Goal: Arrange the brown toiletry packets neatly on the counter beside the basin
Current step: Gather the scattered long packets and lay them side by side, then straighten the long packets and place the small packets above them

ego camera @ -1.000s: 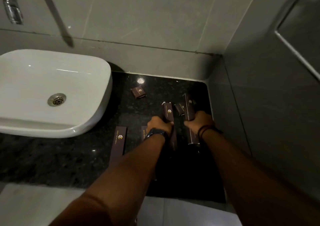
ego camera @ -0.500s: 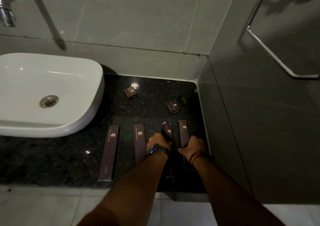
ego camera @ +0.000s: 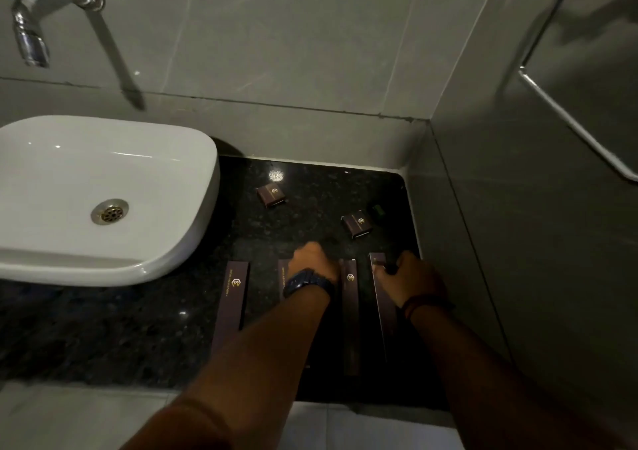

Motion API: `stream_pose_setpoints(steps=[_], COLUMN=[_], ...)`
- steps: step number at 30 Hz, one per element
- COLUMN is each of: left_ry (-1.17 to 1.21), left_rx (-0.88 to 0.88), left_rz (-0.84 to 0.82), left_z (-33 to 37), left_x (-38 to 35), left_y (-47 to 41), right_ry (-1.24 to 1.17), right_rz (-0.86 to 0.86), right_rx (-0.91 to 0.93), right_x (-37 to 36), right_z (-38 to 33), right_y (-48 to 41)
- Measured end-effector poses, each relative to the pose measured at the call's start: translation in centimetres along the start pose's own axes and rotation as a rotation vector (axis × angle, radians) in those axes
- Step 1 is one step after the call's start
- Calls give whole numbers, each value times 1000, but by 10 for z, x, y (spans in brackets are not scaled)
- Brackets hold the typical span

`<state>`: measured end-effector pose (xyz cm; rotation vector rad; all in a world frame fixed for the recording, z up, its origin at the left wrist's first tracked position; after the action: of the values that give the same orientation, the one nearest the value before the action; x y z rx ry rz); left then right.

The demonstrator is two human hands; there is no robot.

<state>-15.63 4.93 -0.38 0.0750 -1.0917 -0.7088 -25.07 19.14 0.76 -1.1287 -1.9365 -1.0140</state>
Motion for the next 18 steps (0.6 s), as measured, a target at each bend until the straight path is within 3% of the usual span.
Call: stream_pose_setpoints(steps=[9, 18], left_ry=[-221, -790], left_rx=[-184, -399], left_rz=[163, -84], left_z=[-6, 3], left_x=[73, 100], left_y=[-92, -184], right_ry=[18, 97], right_rz=[12, -27], right_rx=[86, 58], right_x=[-28, -65], right_z=[-56, -72], right_y=[-65, -121])
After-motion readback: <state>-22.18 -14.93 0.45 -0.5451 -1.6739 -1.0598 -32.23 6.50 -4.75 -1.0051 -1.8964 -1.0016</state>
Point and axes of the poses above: each hand's wrist, its own y-axis away from the middle knuckle, its own x-axis out of the back of the hand, z = x × y, the point moved 2 cm from there along -y, towards the middle knuckle, and after that the axes turned 5 degrees about -y, right-handed, at the moved point
